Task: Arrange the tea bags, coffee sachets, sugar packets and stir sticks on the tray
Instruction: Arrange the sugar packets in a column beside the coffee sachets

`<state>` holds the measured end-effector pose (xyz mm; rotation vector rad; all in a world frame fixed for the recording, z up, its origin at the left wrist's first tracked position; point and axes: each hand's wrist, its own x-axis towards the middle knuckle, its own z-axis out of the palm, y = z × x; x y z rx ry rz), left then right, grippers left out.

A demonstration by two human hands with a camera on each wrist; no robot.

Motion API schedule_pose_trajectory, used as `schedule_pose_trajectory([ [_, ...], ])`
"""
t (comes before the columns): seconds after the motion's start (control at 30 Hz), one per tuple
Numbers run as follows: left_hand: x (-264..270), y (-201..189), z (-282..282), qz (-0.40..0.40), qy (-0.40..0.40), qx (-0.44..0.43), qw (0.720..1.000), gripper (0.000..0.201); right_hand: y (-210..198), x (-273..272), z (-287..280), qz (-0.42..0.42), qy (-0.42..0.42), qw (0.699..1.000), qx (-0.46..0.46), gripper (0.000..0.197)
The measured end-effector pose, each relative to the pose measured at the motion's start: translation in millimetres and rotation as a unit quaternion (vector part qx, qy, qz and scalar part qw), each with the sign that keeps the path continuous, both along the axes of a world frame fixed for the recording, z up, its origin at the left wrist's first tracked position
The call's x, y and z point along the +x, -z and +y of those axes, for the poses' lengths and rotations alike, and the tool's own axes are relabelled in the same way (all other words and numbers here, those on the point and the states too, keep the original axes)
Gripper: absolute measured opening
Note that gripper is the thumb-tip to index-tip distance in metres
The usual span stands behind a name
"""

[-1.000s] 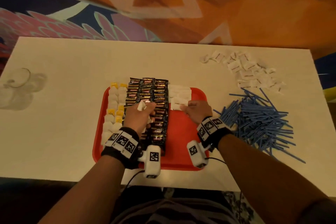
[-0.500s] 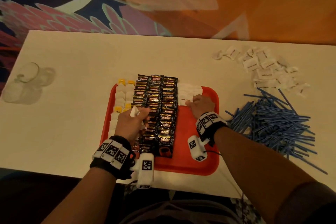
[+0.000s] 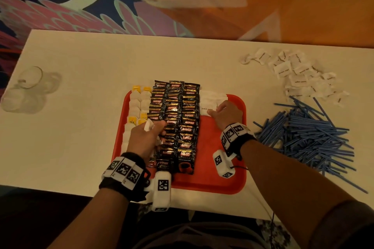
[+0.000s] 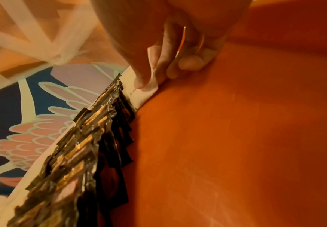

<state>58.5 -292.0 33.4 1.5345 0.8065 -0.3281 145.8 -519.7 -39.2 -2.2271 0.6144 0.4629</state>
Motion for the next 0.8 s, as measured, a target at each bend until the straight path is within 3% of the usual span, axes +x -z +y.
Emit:
schedule_pose_trajectory([
  [0.1, 1.4, -2.0, -0.8, 0.004, -0.004, -0.014, 1.0, 0.026, -2.2, -0.3, 0.8, 0.008, -0.04, 0.999, -0.011, 0.019],
  [0.33, 14.3, -12.4, -11.1, 0.024, -0.006, -0.054, 0.998, 0.037, -24.8, -7.4, -11.0, -0.008, -0.03, 1.0, 0.002, 0.015],
  [0.47, 21.3, -30.6, -31.1, 0.028, 0.065, -0.059, 0.996, 0.051, -57.9, -14.5, -14.1, -0.026, -0.081, 0.995, 0.054, 0.013],
  [0.67, 28.3, -54.1, -62.6, 0.033, 0.124, -0.175, 0.976, 0.066, -111.2, -26.2, -3.6, -0.065, -0.124, 0.965, 0.221, 0.01],
  [0.8, 30.8, -68.7, -79.0, 0.023, 0.177, -0.207, 0.962, 0.076, -129.3, -28.2, -4.3, -0.077, -0.156, 0.961, 0.213, 0.01],
])
